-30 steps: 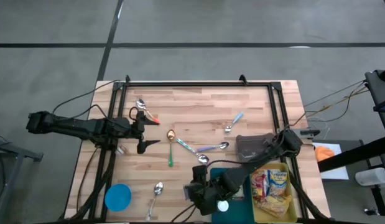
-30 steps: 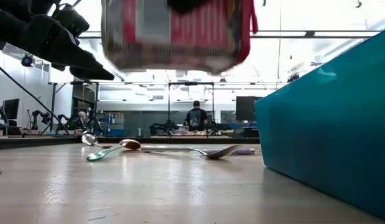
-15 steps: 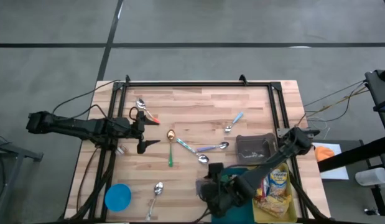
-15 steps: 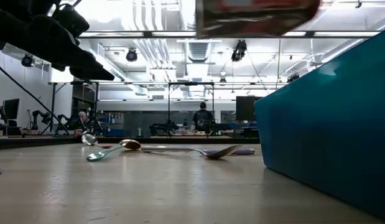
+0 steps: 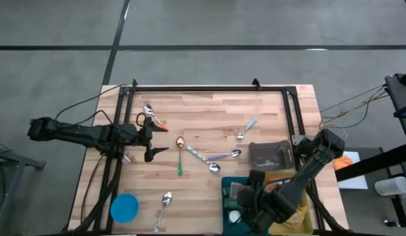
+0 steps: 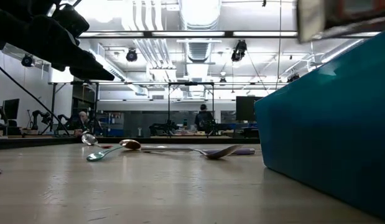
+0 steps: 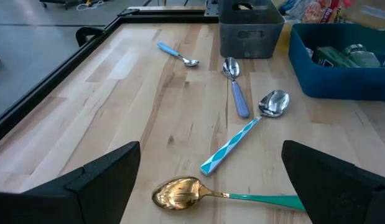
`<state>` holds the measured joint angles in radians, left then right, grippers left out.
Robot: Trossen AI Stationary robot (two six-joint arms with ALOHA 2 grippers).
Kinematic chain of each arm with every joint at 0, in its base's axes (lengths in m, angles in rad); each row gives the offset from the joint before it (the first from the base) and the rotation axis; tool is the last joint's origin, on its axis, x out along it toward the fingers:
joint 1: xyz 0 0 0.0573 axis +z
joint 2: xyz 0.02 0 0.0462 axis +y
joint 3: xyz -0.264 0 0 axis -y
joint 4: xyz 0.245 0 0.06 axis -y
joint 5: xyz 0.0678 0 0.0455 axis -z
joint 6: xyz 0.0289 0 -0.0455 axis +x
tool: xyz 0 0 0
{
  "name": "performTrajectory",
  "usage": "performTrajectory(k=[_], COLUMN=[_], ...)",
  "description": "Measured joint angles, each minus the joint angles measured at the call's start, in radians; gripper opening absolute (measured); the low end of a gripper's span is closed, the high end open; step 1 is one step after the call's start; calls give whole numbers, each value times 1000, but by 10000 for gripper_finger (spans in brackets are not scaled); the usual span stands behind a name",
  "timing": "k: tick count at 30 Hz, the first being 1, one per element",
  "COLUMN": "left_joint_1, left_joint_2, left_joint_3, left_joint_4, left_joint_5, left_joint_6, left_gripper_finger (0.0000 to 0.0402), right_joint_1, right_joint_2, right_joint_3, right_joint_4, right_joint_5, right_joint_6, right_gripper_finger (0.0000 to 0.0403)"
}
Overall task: Pick & Place Food Item
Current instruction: Put the red seasoning can into the blue bin
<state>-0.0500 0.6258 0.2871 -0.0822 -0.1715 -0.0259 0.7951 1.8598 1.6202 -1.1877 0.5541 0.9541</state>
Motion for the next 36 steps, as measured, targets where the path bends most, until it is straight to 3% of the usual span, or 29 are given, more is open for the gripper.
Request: performTrajectory(k=[5, 10, 15, 36], left_joint_1=[0, 0, 0, 0], left_joint_2=[0, 0, 0, 0], left_joint_3=[0, 0, 0, 0], left_joint_4=[0, -1, -1, -6], left_joint_5=[0, 0, 0, 0], left_joint_6=[0, 0, 0, -4], left_gripper_finger=[392, 393, 393, 393], right_joint_1=[38, 59, 63, 61], right_joint_2=[-68, -106, -127, -124], right_joint_3=[-124, -246, -331, -435], right_joint_4=[18, 73, 152, 288], right_joint_5=[-1, -7, -74, -141], right_joint_6=[138, 225, 274, 220], right_gripper_finger=[295, 282, 289, 303])
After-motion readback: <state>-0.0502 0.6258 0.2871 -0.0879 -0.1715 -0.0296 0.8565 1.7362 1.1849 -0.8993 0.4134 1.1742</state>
